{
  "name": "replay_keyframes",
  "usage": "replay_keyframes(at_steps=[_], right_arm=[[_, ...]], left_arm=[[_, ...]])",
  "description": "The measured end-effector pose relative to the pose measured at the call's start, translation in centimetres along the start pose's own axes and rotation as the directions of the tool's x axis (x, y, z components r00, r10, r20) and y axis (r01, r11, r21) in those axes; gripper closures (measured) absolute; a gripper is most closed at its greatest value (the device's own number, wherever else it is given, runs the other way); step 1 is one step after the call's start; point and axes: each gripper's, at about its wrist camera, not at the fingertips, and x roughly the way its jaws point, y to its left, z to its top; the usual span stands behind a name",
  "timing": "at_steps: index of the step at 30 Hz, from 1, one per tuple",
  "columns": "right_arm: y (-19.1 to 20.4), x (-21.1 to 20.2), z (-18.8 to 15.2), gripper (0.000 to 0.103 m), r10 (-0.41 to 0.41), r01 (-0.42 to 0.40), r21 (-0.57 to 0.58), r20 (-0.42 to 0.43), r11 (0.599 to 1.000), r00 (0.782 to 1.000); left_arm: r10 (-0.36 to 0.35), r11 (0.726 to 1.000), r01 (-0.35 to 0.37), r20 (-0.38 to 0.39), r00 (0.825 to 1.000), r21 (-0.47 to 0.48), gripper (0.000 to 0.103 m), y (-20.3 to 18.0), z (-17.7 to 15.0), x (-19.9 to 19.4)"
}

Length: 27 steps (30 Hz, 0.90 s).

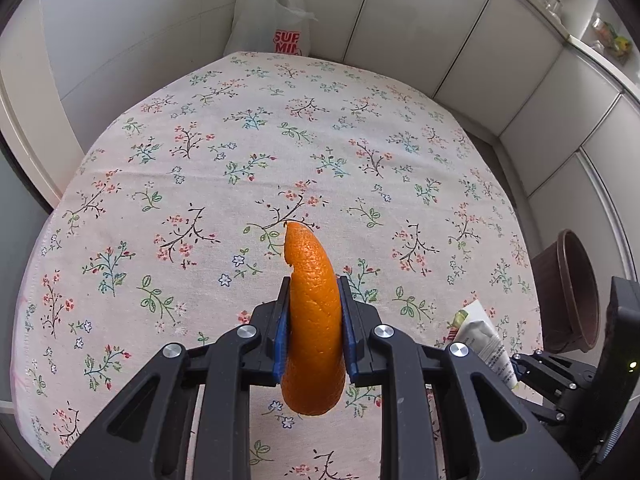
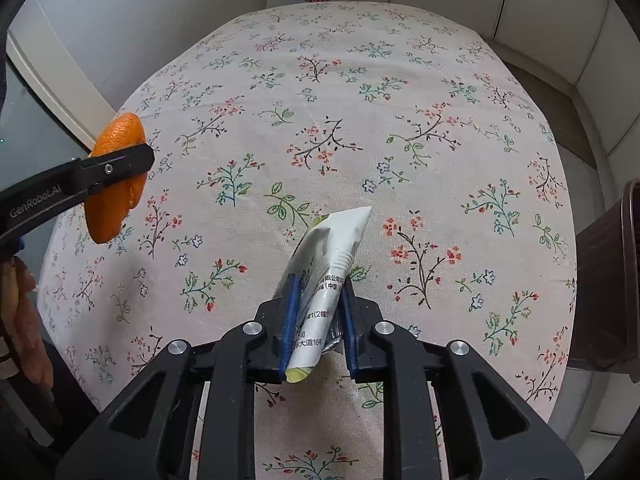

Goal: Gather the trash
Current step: 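Grasp the white wrapper packet with the right tool while the left tool holds the peel, then carry the white wrapper packet over the brown bin and open the right tool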

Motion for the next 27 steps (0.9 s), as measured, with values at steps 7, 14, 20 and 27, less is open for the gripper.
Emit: replay_keyframes(at_steps=[7, 14, 20, 27], right_arm=[[-0.9, -2.4, 0.8, 0.085, -0.001, 0.0, 0.006, 0.084, 1.0, 0.996], [-1.6, -4.4, 1.7, 0.085, -0.039, 0.034, 0.03, 0.173, 0.999, 0.984], [-2.7, -6.7, 2.5, 0.084, -0.064, 0.047, 0.069, 0.26, 0.997, 0.964], [-3.8, -9.1, 2.8, 0.084, -0.09, 0.057, 0.109, 0.33, 0.992, 0.94]], left_arm=[[-0.011, 1.0, 0.011, 0.006, 1.0, 0.007, 0.081, -0.6, 0.0, 0.1], [-0.038, 0.999, 0.038, 0.015, 0.999, 0.009, 0.081, -1.2, 0.1, -0.3], [-0.067, 0.998, 0.066, 0.032, 0.997, 0.02, 0.081, -2.1, 0.2, -1.2], [-0.099, 0.995, 0.098, 0.066, 0.993, 0.021, 0.081, -3.0, 0.7, -2.9]])
